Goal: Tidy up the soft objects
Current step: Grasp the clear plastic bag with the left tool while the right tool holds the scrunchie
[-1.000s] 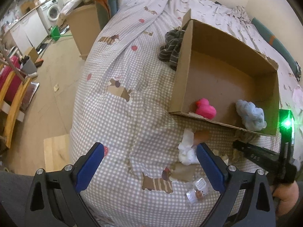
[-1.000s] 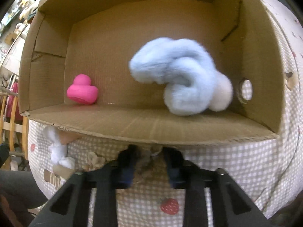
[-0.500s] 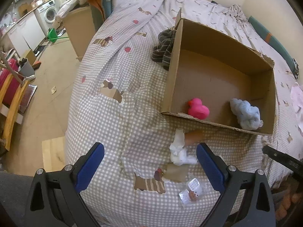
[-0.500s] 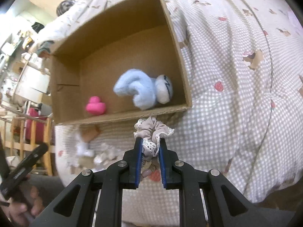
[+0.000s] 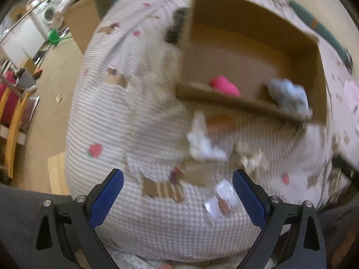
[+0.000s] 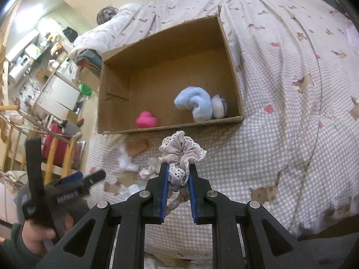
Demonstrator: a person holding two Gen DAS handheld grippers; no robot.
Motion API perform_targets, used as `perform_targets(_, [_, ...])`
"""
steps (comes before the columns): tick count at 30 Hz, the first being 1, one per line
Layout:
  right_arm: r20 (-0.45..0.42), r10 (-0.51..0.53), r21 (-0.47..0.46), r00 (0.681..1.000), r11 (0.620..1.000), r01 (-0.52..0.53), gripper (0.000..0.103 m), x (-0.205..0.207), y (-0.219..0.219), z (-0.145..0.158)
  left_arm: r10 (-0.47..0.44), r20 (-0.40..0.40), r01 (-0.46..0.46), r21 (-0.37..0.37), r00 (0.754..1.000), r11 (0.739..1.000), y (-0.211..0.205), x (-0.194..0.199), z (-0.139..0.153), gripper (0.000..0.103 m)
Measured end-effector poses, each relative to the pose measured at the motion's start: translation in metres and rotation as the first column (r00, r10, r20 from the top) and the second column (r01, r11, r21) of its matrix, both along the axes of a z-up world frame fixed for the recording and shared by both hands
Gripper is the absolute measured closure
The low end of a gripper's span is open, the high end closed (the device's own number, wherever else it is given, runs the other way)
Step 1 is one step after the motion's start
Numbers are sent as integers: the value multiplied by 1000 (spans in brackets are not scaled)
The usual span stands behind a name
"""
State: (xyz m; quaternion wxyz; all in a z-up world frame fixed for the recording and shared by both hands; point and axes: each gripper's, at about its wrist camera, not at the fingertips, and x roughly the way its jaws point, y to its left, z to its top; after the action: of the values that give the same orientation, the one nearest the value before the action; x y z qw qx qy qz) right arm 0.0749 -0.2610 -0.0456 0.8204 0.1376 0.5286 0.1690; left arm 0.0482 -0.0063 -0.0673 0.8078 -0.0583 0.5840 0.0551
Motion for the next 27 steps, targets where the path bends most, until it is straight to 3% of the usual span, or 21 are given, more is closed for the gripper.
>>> perform_targets(9, [-14,-16,-3,1000,1000,16,85,-2,1,-8,-126,-84,124,-38,988,992,-51,-6,-40,11])
perform_targets(14, [-16,-34,2,999,999,34,85,-5,-6,-9,-141,-131,137,-37,981,990,-59,-6,-55,34])
perform_targets(16, [-21,-36,4,999,999,36,85,-4,-6,-10,-137,-139,134,-35,981,990,-58,-5,-57,38])
perform_targets(19, [-37,-40,29,999,999,41,85,-2,-8,-13,-137,-140,130,-53,981,990,-56,-6,-58,59])
perform_targets(21, [-44,-43,35,998,998,44,85,-1,-8,-14,-141,-146,131,-71,979,989,-54,-7,-59,67])
perform_targets(23, [-47,-41,32,998,999,42,85,-1,-6,-14,-146,-148,132,-98,978,986,-53,-9,-58,84])
perform_targets(27, [-50,-36,24,998,999,37,85,0,-4,-15,-168,-140,149,-138,976,979,-58,-18,-51,91])
